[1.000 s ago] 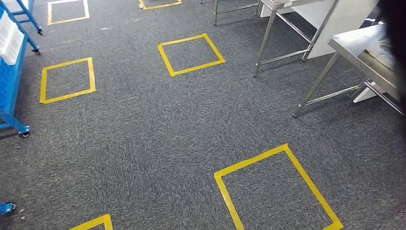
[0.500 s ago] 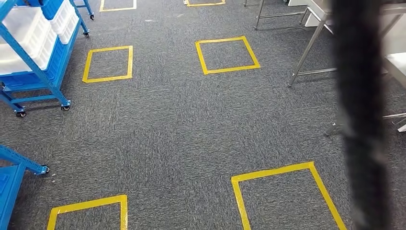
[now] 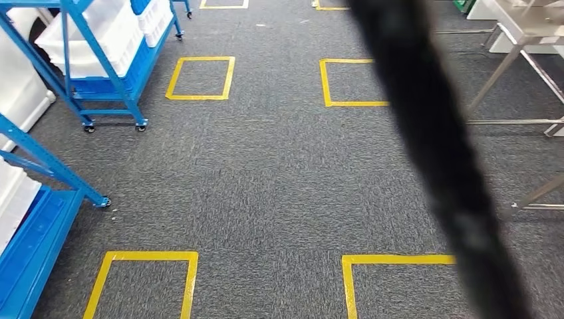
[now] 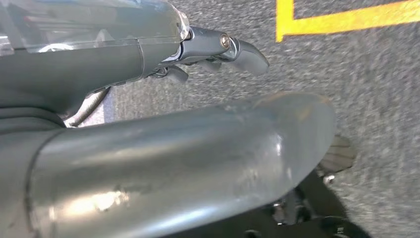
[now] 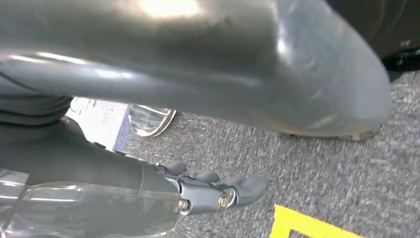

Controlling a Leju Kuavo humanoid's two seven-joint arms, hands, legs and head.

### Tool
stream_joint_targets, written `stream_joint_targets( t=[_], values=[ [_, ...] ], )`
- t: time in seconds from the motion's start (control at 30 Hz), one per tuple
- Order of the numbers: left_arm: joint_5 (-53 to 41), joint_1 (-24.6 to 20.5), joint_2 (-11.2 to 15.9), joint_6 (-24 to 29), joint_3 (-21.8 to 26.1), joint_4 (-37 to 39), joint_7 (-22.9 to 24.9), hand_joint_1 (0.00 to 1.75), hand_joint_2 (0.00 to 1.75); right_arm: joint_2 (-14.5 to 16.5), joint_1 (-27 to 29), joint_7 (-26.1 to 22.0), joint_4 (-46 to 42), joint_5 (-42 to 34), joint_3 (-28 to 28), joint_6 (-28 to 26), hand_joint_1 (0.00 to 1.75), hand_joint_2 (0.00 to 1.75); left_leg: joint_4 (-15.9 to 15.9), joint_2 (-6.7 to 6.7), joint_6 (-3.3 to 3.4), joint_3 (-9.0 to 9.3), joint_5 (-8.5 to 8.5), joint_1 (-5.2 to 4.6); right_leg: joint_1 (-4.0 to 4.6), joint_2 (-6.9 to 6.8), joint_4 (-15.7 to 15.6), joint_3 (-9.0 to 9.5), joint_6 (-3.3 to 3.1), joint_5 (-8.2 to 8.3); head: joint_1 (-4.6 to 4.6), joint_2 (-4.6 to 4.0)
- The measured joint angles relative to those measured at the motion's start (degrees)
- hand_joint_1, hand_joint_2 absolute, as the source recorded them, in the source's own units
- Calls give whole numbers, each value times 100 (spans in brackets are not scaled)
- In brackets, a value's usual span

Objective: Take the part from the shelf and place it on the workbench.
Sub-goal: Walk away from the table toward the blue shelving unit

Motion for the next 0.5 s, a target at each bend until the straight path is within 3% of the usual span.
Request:
stream_joint_targets(
  t=[0.03,0.1,0.17,0.2,0.23,0.27,0.33,0.37,0.4,0.47,0.5],
  values=[
    [0,0,0,-1,2,-1,0,0,0,3,5,1,1,0,-1,0,0,0,145,160,-9,-75,-104,-6,7,-91,-23,-3,-58,22,-11,0],
    [1,-18,0,-1,2,-1,0,0,0,10,28,3,2,3,-1,0,0,0,768,502,0,-339,-497,-27,47,-283,-41,-21,-139,34,-29,0],
    [1,-25,-2,-1,2,0,0,0,0,16,43,4,3,10,-1,0,0,0,1478,583,-2,-610,-834,-31,104,-488,-39,-41,-172,28,-30,0],
    [1,-17,-4,-1,2,0,0,0,0,17,41,4,4,14,-1,0,0,0,1609,599,3,-622,-861,-33,129,-587,-37,-47,-178,26,-30,0],
    [1,-7,-7,-1,2,0,0,0,0,19,36,4,4,15,-1,0,0,0,1512,622,17,-520,-785,-37,151,-676,-34,-47,-182,23,-29,0],
    [1,1,-8,-1,3,0,0,0,0,20,30,4,4,15,-1,0,0,0,1190,677,44,-302,-630,-47,168,-759,-31,-39,-185,19,-30,0],
    [2,-5,-8,-2,3,-1,0,0,0,29,19,4,4,15,-1,0,0,0,372,946,129,185,-373,-107,197,-907,-16,-18,-174,2,-28,0],
    [2,-15,-8,-4,3,-1,-2,0,0,33,15,4,4,15,-2,0,0,0,105,1051,168,328,-313,-143,207,-973,-8,-10,-158,-6,-25,0],
    [2,-19,-8,-8,3,-2,-3,0,0,37,8,4,4,15,-2,0,0,0,-18,1106,198,378,-304,-174,214,-1032,-1,-6,-138,-12,-24,0],
    [3,-2,-7,-13,3,-1,-7,0,0,44,-24,4,4,15,-3,0,0,0,-66,995,242,372,-271,-178,213,-1122,2,7,-90,-23,-22,0],
    [3,10,-7,-14,4,-2,-7,0,0,46,-38,4,4,15,-3,0,0,0,-99,933,266,380,-242,-161,202,-1039,32,6,-58,-56,-19,0]
  ],
)
